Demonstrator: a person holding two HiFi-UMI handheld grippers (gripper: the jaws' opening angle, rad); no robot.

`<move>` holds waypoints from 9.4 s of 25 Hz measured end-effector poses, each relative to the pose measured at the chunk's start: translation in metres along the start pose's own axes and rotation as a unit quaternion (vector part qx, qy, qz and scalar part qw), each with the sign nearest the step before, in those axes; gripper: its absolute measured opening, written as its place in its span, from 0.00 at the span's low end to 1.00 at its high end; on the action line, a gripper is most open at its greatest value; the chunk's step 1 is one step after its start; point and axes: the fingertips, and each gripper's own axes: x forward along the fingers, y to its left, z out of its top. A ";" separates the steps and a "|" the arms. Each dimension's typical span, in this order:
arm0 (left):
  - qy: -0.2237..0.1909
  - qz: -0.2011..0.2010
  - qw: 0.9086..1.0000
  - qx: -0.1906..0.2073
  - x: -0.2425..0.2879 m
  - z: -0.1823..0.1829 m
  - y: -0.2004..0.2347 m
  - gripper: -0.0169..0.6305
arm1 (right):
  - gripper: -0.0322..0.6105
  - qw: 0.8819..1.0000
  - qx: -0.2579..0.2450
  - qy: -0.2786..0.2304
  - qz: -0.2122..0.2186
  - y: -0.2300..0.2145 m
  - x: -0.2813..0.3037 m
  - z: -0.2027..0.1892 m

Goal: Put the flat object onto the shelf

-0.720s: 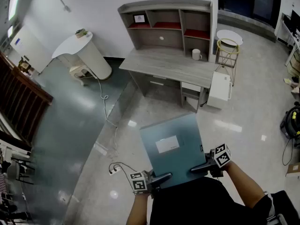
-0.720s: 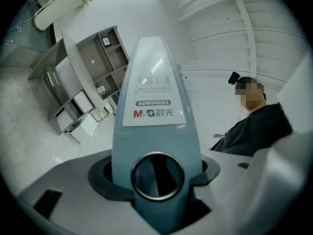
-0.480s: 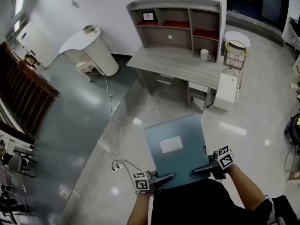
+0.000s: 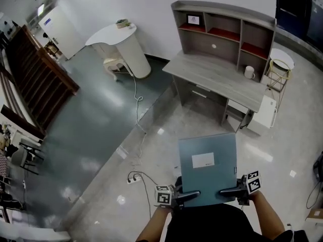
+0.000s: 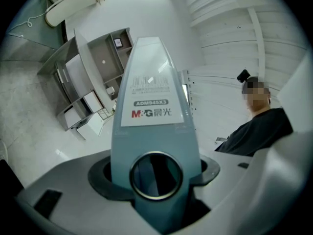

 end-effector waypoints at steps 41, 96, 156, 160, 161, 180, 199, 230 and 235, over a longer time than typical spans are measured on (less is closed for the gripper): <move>0.000 -0.046 0.999 -0.014 -0.201 0.376 0.174 0.48 | 0.48 0.995 0.025 -0.028 -0.089 -0.163 0.265 0.329; 0.212 0.020 0.973 -0.083 0.174 0.646 0.435 0.52 | 0.48 0.952 0.116 -0.248 -0.139 -0.421 -0.046 0.626; 0.316 0.210 0.917 -0.124 0.241 0.758 0.689 0.62 | 0.70 0.853 0.283 -0.256 -0.356 -0.672 -0.104 0.714; 0.308 0.227 0.918 -0.107 0.237 0.760 0.690 0.62 | 0.72 0.845 0.283 -0.246 -0.382 -0.672 -0.105 0.711; 0.309 0.232 0.916 -0.104 0.236 0.760 0.690 0.63 | 0.73 0.841 0.281 -0.242 -0.394 -0.672 -0.106 0.710; 0.327 0.332 0.885 -0.014 0.222 0.769 0.700 0.63 | 0.74 0.800 0.282 -0.140 -0.511 -0.675 -0.115 0.684; 0.244 0.275 0.930 -0.008 0.219 0.808 0.658 0.63 | 0.73 0.801 0.221 -0.172 -0.529 -0.636 -0.119 0.703; 0.016 0.256 0.926 0.277 0.185 0.794 0.394 0.07 | 0.06 0.728 -0.056 -0.377 -0.570 -0.385 -0.193 0.746; 0.009 0.266 0.901 0.343 0.197 0.793 0.377 0.06 | 0.05 0.686 -0.108 -0.370 -0.617 -0.356 -0.206 0.738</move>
